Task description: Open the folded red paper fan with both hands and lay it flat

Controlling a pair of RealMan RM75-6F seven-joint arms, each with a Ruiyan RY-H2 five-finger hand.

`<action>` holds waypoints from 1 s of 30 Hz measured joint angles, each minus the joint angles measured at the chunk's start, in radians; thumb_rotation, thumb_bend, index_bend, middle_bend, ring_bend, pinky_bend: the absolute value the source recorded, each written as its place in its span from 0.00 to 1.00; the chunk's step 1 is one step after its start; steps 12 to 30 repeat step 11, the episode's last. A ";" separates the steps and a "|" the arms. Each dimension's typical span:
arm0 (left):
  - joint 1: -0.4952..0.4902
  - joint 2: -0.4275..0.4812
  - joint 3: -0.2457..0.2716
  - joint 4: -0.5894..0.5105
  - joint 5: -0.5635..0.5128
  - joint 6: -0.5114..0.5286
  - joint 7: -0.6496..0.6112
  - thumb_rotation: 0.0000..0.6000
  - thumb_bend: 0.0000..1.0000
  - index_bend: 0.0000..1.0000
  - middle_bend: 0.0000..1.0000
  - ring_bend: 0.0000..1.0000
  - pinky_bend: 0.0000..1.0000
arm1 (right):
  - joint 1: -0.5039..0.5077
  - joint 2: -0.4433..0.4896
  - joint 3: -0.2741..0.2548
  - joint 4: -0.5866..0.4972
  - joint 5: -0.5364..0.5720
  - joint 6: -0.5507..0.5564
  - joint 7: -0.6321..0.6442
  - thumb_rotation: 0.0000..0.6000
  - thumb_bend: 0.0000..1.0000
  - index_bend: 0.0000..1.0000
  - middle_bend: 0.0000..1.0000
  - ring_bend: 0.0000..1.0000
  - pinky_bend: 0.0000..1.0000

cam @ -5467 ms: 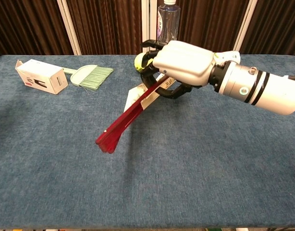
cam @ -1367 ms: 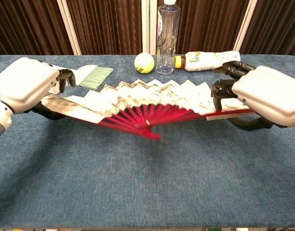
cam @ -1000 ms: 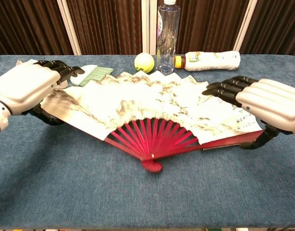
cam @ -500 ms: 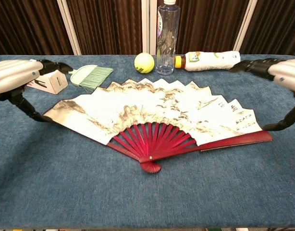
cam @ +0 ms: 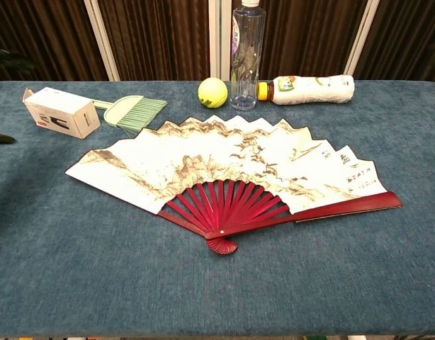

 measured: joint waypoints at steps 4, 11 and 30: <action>0.100 0.031 0.033 0.054 0.070 0.124 -0.087 1.00 0.00 0.13 0.13 0.05 0.08 | -0.082 0.015 -0.001 0.049 -0.004 0.104 0.089 1.00 0.17 0.04 0.17 0.00 0.00; 0.234 0.105 0.091 -0.032 0.094 0.245 -0.061 1.00 0.00 0.14 0.13 0.05 0.08 | -0.194 0.039 -0.025 0.034 0.006 0.180 0.111 1.00 0.17 0.05 0.17 0.00 0.00; 0.234 0.105 0.091 -0.032 0.094 0.245 -0.061 1.00 0.00 0.14 0.13 0.05 0.08 | -0.194 0.039 -0.025 0.034 0.006 0.180 0.111 1.00 0.17 0.05 0.17 0.00 0.00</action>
